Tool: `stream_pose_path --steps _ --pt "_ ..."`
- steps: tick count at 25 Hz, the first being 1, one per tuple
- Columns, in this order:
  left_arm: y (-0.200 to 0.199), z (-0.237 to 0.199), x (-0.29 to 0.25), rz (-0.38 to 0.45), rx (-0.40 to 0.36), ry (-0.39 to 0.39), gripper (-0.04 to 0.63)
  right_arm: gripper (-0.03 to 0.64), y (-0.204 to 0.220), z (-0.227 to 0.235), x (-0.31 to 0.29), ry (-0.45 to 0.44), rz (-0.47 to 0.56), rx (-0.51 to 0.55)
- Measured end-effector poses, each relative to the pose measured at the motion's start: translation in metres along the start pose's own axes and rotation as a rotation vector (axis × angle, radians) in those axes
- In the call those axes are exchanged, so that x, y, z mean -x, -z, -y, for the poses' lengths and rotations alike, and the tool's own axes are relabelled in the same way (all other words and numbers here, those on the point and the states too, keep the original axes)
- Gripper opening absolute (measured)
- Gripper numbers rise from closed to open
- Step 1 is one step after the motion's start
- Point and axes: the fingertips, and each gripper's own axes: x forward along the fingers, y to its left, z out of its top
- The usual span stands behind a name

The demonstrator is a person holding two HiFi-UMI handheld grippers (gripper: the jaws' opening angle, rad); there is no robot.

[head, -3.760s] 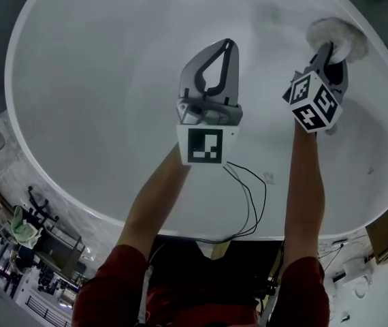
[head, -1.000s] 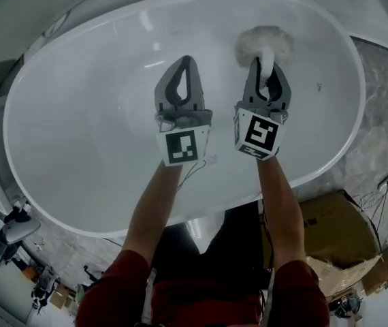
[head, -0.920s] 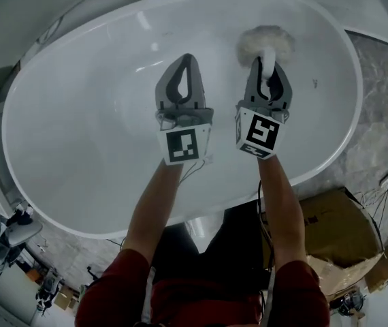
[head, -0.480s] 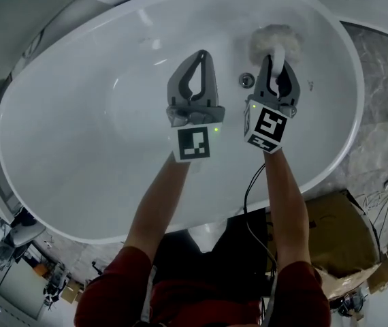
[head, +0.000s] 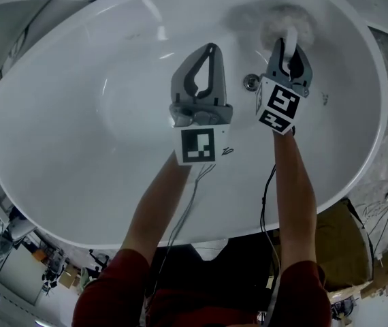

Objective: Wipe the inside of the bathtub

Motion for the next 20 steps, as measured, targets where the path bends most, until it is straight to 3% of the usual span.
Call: stream_pose_path --steps 7,14,20 --pt "0.021 -0.002 0.000 -0.025 -0.013 0.008 0.015 0.092 0.008 -0.006 -0.026 -0.009 0.016 0.073" --pt "0.026 -0.032 0.008 -0.016 0.011 -0.035 0.015 0.092 0.011 -0.015 -0.032 0.030 0.007 0.029" --pt "0.035 -0.086 0.040 -0.022 0.014 -0.093 0.015 0.091 0.013 -0.040 -0.041 0.068 -0.005 -0.033"
